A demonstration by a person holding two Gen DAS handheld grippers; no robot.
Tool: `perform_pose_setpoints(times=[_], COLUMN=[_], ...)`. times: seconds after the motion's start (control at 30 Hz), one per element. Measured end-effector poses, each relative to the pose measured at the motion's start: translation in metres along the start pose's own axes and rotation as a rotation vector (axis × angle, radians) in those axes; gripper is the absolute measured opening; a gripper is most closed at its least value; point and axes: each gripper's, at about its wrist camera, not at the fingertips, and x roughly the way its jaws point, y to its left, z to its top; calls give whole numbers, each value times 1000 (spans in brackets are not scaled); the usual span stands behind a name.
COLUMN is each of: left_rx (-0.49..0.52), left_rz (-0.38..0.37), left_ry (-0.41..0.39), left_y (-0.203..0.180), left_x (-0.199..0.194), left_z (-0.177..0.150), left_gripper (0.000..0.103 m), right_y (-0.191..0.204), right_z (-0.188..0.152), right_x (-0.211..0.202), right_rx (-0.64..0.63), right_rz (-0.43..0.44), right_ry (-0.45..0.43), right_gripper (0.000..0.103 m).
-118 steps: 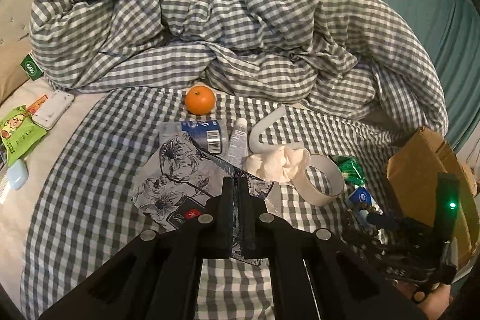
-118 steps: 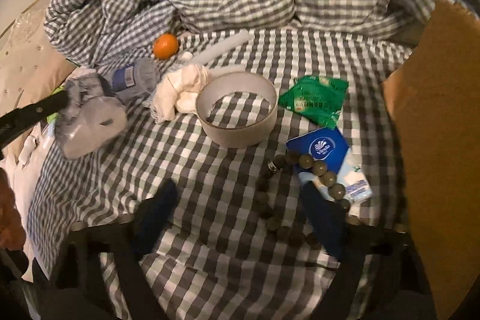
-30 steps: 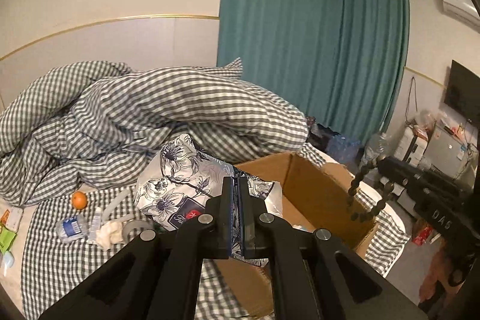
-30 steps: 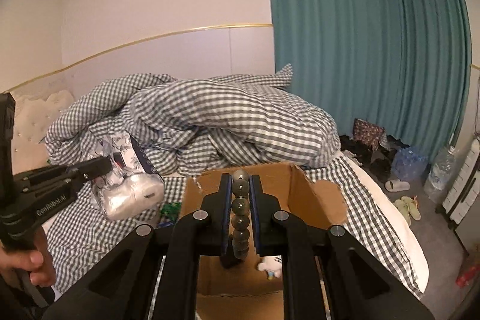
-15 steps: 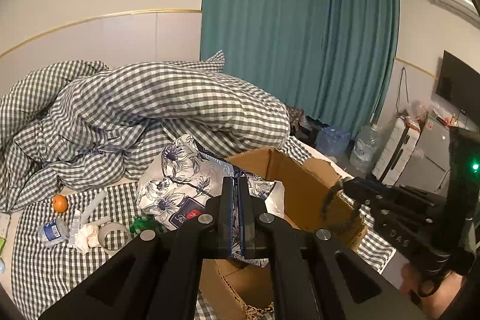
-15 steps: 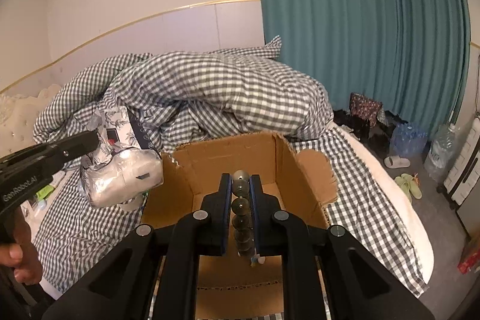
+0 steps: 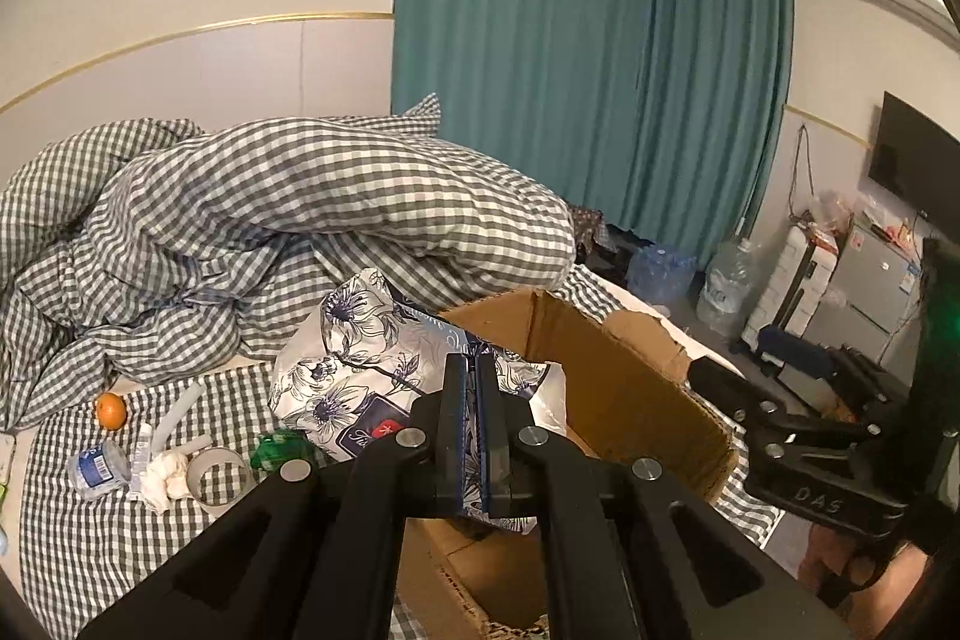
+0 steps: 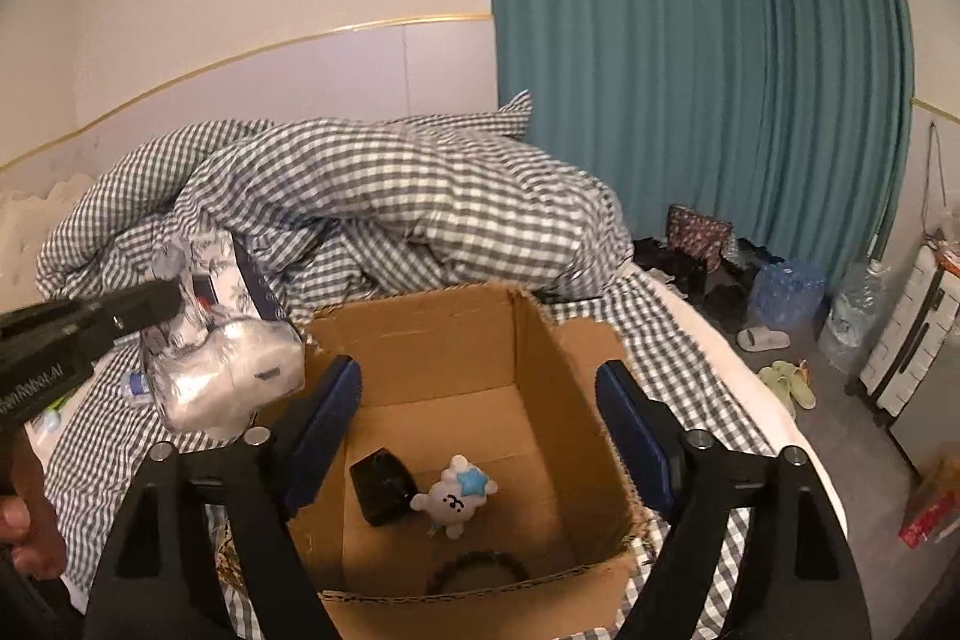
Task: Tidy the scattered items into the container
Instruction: 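Carry the tissue pack and bracelet over the box and release both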
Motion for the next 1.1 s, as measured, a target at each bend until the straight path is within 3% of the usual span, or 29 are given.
perform_pose_setpoints(times=[0.57,0.6,0.67,0.7,0.73,0.83,1.1], left_rx=[85,89,99,104,108,107,74], left_rz=[-79,-82,-93,-93,-86,-72,-23], left_ry=[88,90,94,94,85,72,44], left_y=[-49,-51,-52,-52,-53,-52,-32], left_x=[50,51,52,51,49,45,34], left_z=[-11,-11,-11,-12,-12,-12,-10], left_gripper=[5,11,33,56,66,83,103], right_y=[-44,-45,-46,-46,-45,-40,-28], right_z=[-3,-3,-4,-4,-4,-4,1], right_x=[-14,-13,-13,-12,-11,-8,-15], right_rx=[71,75,77,76,73,59,57], right_rz=[-62,-61,-62,-63,-64,-69,-69], right_ry=[-18,-17,-15,-10,-4,7,-16], right_gripper=[91,91,91,92,93,93,95])
